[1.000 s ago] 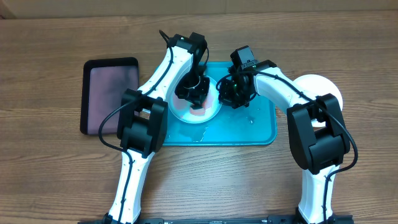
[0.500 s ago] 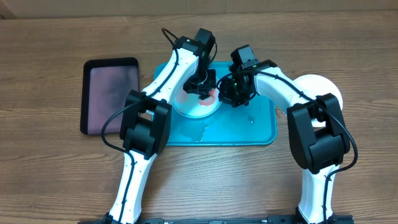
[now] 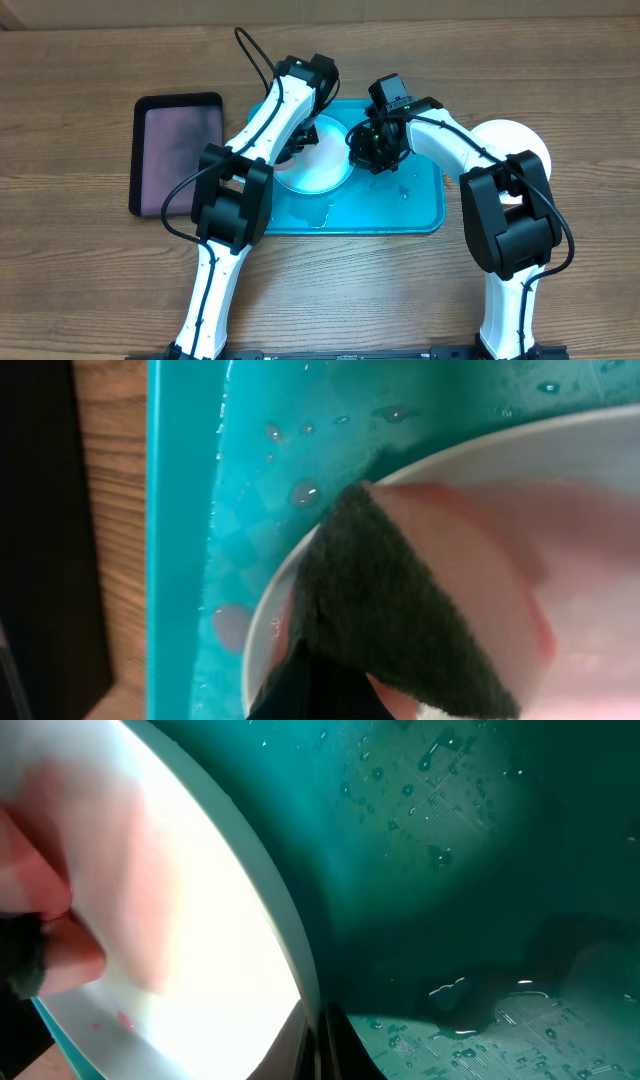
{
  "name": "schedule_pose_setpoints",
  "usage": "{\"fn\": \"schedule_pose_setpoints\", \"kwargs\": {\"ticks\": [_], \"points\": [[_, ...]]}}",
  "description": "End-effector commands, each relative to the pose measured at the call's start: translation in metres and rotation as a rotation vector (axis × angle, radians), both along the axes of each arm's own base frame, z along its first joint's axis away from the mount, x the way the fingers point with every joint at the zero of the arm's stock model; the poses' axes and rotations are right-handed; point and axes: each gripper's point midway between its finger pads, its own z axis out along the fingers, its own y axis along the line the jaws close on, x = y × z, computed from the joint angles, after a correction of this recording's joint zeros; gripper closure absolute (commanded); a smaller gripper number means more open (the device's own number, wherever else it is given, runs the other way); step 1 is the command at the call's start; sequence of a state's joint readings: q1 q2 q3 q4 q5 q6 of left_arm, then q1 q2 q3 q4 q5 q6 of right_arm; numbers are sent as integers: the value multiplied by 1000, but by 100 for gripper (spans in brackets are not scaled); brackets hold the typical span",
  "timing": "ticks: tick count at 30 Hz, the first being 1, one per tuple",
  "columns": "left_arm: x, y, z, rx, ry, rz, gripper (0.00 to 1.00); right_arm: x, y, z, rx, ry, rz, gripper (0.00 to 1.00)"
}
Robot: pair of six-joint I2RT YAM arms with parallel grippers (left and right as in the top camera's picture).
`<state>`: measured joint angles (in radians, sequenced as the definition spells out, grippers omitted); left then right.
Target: Clean dirty plates on tray and stack at the side
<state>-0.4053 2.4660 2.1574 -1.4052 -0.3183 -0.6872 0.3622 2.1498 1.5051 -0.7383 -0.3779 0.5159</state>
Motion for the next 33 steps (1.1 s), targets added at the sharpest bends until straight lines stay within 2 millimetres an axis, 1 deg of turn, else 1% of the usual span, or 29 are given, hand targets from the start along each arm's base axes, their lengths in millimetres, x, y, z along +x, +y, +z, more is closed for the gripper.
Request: {"fn": "schedule_pose_setpoints", "kwargs": {"ticks": [1,3,6,8,10,13,17,18,19,22,23,26,29,33], "points": [[23,11,19,6,-20,-92,96,-4,-14,-14,-56,23,-11,96],[27,3,35,-53,-21,-142,96,-4,-14,-14,-56,22,-8,96],[32,-5,64,-121,-45,-176,96,-5,-13,-14,-53,24,-2,96],[34,-7,79,-151,-63,-183,96,-7,-10,-12,-33,23,23,96],[36,-10,94,-185,-86,-190,96,-8,-5,-5,-6,12,65,96],[37,-14,104,-232,-102,-198,96,-7,-9,11,-25,-17,83,96],[37,-19,103,-271,-97,-192,96,-1,-28,43,-123,-106,54,96],[38,-19,101,-271,-99,-192,96,1,-38,60,-190,-159,37,96],[39,-20,101,-272,-101,-192,96,2,-45,70,-234,-189,26,96],[42,-22,99,-276,-115,-196,96,1,-65,94,-404,-279,-2,96],[44,-22,99,-277,-120,-197,96,0,-69,99,-447,-298,-5,96],[46,-23,100,-281,-130,-193,96,-6,-91,117,-649,-361,-60,96],[46,-21,100,-281,-131,-185,96,-14,-104,133,-825,-415,-120,96],[46,-22,99,-280,-129,-187,96,-30,-111,157,-1023,-519,-220,96]]}}
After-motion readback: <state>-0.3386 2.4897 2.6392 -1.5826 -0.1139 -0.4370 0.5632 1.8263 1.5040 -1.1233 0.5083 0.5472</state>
